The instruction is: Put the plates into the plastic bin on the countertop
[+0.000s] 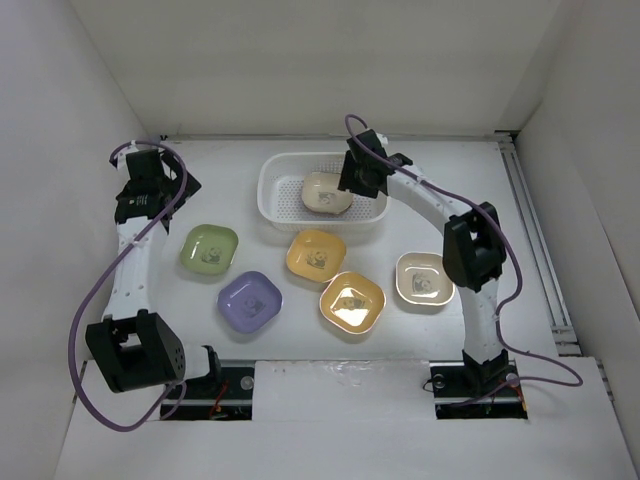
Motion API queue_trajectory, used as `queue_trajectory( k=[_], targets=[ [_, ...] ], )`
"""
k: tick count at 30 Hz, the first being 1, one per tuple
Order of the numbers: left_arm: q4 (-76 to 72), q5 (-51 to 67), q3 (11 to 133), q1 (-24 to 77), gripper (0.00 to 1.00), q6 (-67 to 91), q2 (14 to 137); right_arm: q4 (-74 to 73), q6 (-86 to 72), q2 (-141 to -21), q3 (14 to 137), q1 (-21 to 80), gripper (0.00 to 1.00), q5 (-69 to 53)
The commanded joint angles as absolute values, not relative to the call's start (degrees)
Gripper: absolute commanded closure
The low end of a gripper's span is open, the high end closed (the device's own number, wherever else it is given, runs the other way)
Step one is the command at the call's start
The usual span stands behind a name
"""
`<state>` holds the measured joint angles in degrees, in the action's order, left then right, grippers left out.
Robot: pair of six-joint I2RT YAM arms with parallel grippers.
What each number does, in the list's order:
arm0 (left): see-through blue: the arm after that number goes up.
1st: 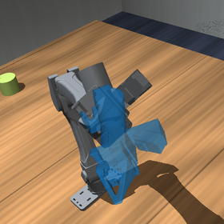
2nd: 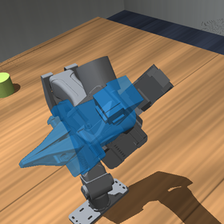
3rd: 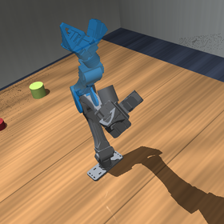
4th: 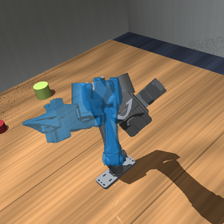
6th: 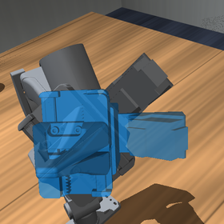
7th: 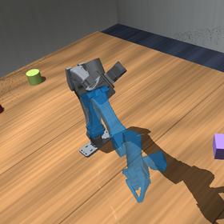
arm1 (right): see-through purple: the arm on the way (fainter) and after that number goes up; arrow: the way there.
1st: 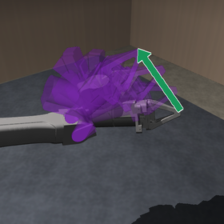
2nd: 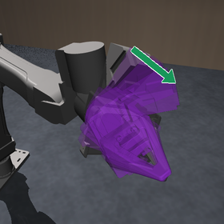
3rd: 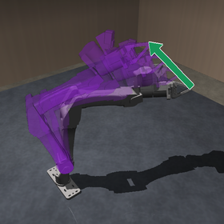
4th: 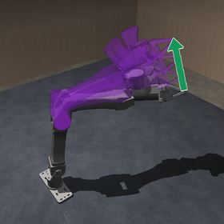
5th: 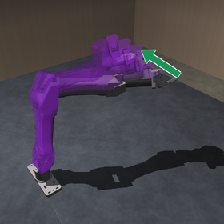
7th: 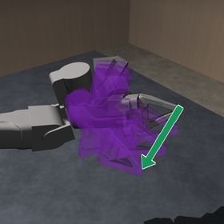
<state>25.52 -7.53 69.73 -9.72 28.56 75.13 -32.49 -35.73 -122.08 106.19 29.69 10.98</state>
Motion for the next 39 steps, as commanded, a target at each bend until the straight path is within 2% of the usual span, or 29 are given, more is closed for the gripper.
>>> queue_trajectory(
  k=[1, 3, 4, 5, 6, 11, 16, 19, 22, 25, 31, 35, 39],
  targets=[
    [24.35, -7.03, 69.17, -9.67, 0.00, 28.12, 74.27, -30.50, -35.07, -121.90, 108.37, 29.97, 0.31, 11.78],
    [24.35, -7.65, 68.56, -9.67, 0.00, 28.12, 74.27, -30.50, -35.07, -121.38, 108.89, 29.97, 0.21, 11.78],
    [24.35, -8.26, 68.55, -9.67, 0.00, 28.12, 73.66, -30.50, -34.46, -120.77, 109.51, 30.49, 0.10, 12.30],
    [24.35, -8.78, 68.55, -9.67, 0.00, 28.65, 73.65, -31.11, -34.45, -120.76, 109.51, 30.50, 0.02, 12.30],
    [24.35, -8.79, 68.55, -9.67, 0.00, 28.65, 73.65, -31.64, -33.84, -118.93, 110.21, 31.11, 0.00, 13.26],
    [24.35, -10.72, 67.41, -9.67, 0.00, 29.17, 72.43, -31.64, -29.28, -112.34, 110.22, 31.64, 0.00, 12.93],
    [24.87, -12.74, 63.73, -9.67, 0.00, 29.88, 71.81, -35.85, -21.37, -102.25, 103.90, 31.03, 0.00, 10.29],
    [24.87, -12.14, 61.37, -9.67, 0.00, 30.40, 74.25, -36.39, -19.95, -94.42, 92.23, 31.03, 0.00, 11.51],
    [26.10, -10.46, 60.73, -9.67, 0.00, 30.41, 77.95, -33.66, -19.42, -81.59, 80.12, 31.55, 0.00, 9.59],
    [26.10, -9.94, 60.73, -9.67, 0.00, 29.88, 82.61, -32.35, -19.42, -70.87, 73.42, 33.13, 0.00, 6.26],
    [23.99, -8.35, 60.21, -9.67, 0.00, 26.81, 87.89, -33.66, -19.42, -58.46, 69.27, 35.77, 0.00, 4.31],
    [24.70, -14.40, 60.91, -9.67, 0.00, 26.81, 89.74, -33.66, -19.42, -53.80, 67.68, 36.91, 0.00, 2.20],
    [26.27, -15.64, 60.91, -9.67, 0.09, 28.21, 93.95, -33.66, -18.90, -51.59, 66.97, 36.91, 0.00, 2.20]
  ],
)
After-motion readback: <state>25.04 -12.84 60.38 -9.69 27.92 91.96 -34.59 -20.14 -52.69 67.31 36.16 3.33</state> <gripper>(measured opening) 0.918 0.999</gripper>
